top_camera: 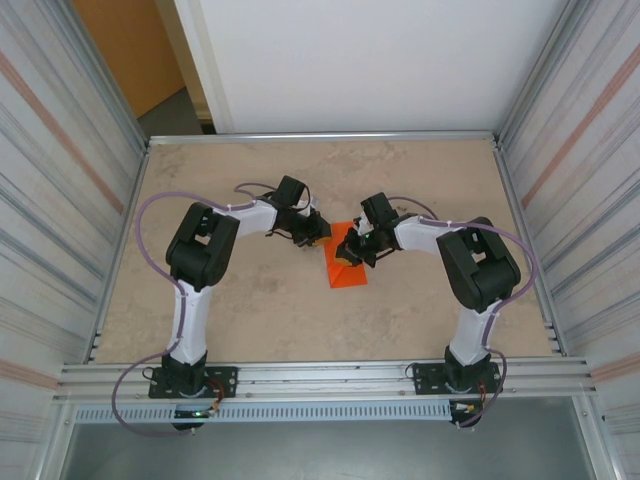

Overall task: Fold a paper plane with a square sheet of paper (pick it up from the middle)
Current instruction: Fold the triangle a second time at the center of the table.

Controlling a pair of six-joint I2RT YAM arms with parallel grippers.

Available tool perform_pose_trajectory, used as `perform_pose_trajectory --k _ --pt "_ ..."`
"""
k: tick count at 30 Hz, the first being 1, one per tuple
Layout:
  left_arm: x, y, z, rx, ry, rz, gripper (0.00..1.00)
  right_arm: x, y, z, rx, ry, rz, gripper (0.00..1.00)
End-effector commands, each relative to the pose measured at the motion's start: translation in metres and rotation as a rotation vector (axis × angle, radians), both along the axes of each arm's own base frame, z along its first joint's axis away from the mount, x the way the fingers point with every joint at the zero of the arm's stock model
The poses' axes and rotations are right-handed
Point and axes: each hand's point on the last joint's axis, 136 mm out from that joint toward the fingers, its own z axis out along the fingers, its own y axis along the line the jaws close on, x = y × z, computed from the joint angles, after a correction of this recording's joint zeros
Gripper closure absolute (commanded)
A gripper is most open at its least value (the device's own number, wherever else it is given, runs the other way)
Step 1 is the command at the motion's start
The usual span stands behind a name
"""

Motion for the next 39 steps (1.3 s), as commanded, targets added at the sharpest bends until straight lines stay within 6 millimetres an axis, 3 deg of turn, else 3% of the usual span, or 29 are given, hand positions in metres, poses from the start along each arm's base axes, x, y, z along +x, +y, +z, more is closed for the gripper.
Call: perform_pose_trajectory --k 1,39 --pt "-0.017 0.011 -0.025 0.077 0.082 0.012 0.83 -0.001 -0.005 -0.013 -0.035 0.032 -0.027 0.96" --pt "-0.02 0.013 -0.027 0.082 0.09 0.011 0.83 -0.002 -0.011 -0.028 -0.075 0.056 -0.049 0.96"
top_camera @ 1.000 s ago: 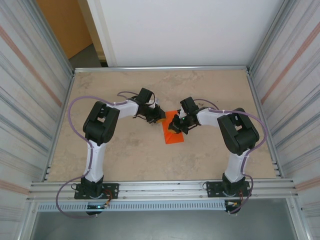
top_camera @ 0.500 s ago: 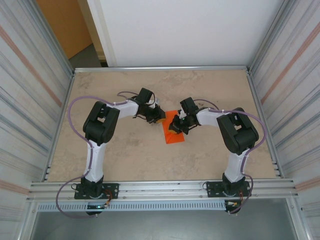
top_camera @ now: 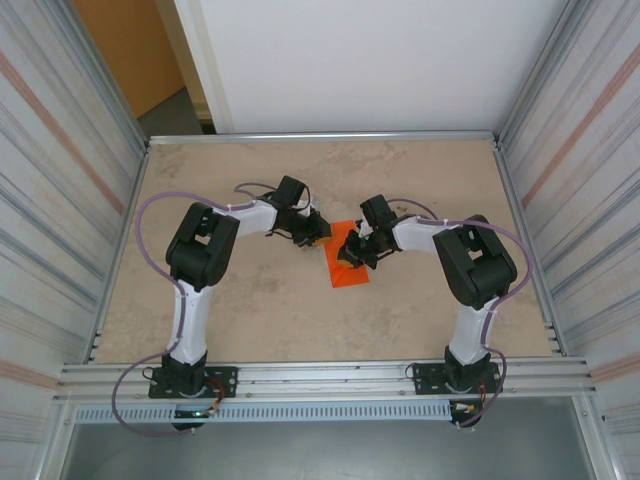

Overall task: Fold a paper plane with a square sheet of paper (pick it up from the middle)
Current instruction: Fold the triangle a second time at the center of the table.

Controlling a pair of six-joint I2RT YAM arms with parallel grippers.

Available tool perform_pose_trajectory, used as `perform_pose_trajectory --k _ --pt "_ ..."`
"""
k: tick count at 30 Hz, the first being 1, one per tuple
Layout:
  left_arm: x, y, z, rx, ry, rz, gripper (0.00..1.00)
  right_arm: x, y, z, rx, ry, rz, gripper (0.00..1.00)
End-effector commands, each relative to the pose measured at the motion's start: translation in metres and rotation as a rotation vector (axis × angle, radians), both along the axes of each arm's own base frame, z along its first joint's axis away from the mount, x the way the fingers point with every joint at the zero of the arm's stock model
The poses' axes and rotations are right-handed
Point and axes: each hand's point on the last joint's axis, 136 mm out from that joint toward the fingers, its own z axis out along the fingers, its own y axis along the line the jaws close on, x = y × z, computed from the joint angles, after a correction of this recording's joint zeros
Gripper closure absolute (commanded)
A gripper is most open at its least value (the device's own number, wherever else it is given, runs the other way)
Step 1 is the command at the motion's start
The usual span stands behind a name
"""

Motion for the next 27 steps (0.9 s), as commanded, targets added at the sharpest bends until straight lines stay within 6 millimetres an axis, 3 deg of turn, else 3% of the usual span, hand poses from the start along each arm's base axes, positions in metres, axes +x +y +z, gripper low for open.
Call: perform_pose_trajectory --k 1,27 --pt "-0.0207 0.0127 -0.0269 0.081 0.09 0.01 0.83 -0.0044 -0.0046 -0.013 -0.023 0.046 -0.023 0.96" --pt "-0.0211 0.0139 -0.0263 0.087 0.089 0.014 0.83 -0.0059 -0.0091 -0.0224 -0.043 0.077 -0.055 0.96"
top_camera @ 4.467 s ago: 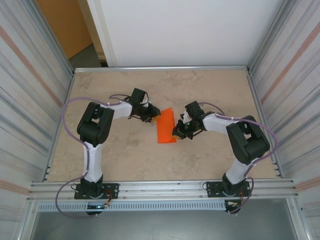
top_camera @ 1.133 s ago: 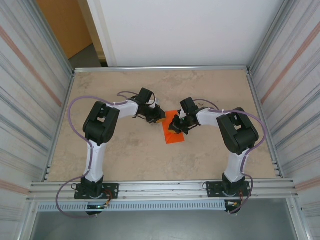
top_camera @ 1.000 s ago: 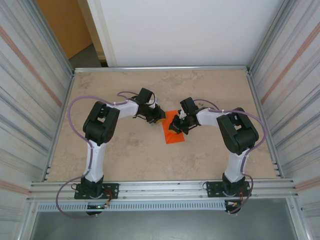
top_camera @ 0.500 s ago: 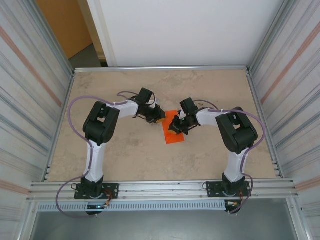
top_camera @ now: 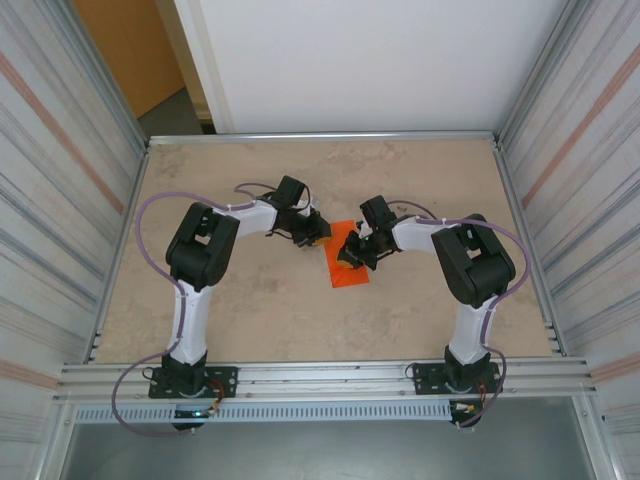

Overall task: Fold a paper plane with a square sheet of paper (pick it up from the middle)
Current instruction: Fold the triangle a second time at the center of the table.

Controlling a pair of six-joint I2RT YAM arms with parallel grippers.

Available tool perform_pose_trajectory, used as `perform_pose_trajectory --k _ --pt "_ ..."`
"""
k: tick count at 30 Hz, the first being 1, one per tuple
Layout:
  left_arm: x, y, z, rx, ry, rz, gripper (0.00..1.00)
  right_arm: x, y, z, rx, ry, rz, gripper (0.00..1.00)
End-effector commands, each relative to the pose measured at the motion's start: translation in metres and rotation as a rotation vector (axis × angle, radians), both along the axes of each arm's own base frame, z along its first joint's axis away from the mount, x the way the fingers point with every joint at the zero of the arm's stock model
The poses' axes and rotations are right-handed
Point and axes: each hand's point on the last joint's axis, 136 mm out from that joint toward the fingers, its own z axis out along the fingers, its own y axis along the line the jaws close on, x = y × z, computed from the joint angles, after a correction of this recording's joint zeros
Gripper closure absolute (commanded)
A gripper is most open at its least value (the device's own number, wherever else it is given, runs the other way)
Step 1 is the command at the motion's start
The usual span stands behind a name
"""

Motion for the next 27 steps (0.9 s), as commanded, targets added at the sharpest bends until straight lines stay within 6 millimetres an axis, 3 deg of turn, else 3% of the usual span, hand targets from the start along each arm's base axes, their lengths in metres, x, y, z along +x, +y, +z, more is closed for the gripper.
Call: perform_pose_trajectory --k 1,6,16,27 --pt "-0.021 0.014 -0.026 0.087 0.09 0.015 0.83 -0.006 -0.009 -0.019 -0.044 0.054 -0.036 0.96" --pt "-0.017 0.013 -0.017 0.075 0.073 0.013 0.83 -0.009 -0.012 -0.023 -0.06 0.072 -0.041 0.95" --pt "0.007 0.013 0.049 -0.024 -0.044 0.072 0.77 -0.011 -0.012 -0.026 -0.073 0.095 -0.045 0.76" --pt "0.007 0.045 0.063 -0.047 -0.082 0.192 0.73 -0.011 -0.011 -0.025 -0.071 0.093 -0.042 0.61"
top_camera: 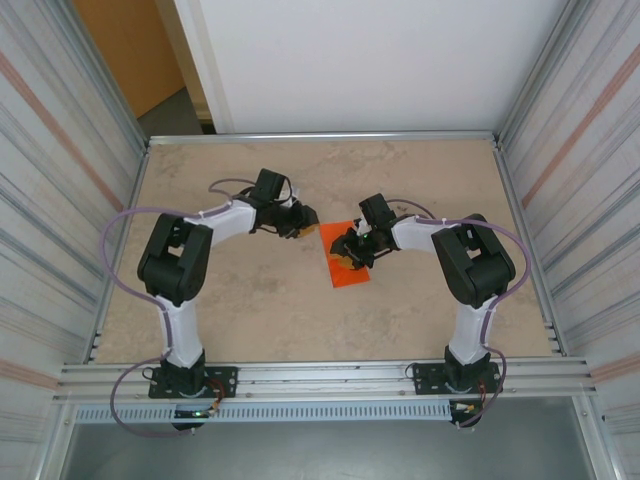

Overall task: Fold a paper plane with a square sheet of paper (pick it up from the middle)
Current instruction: Fold the triangle a second time at the center of the table.

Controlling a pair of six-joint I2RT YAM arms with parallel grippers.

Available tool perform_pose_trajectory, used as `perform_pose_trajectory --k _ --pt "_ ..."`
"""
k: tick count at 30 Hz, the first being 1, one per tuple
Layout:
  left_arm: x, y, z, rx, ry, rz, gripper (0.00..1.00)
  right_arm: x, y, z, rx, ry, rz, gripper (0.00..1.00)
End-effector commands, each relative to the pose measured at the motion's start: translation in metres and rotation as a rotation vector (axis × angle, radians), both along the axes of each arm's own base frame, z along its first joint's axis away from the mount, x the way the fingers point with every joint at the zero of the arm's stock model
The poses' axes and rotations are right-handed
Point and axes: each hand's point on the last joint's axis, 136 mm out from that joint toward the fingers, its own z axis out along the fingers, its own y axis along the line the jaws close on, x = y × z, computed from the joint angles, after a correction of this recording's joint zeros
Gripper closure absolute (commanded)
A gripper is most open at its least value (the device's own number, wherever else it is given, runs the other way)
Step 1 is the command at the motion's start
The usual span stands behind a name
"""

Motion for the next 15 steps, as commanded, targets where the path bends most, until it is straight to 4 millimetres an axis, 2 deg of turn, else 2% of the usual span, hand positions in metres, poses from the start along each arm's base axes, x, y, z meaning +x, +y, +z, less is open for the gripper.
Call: perform_pose_trajectory --k 1,4,7,11,15 --pt "-0.001 0.004 0.011 -0.02 -0.024 0.035 0.72 -0.016 -0.02 -0.033 -0.118 0.098 -0.036 0.59" --pt "-0.005 0.005 0.011 -0.034 -0.023 0.045 0.71 -0.018 -0.023 -0.034 -0.134 0.09 -0.045 0.53" --pt "-0.011 0.005 0.01 -0.046 -0.017 0.05 0.7 -0.02 -0.026 -0.037 -0.146 0.095 -0.047 0.54" --pt "-0.022 0.001 0.005 -0.044 -0.002 0.034 0.73 -0.022 -0.028 -0.039 -0.156 0.104 -0.047 0.64" --pt "-0.038 -0.009 0.0 -0.038 0.011 -0.003 0.81 -0.026 -0.032 -0.046 -0.183 0.127 -0.045 0.79"
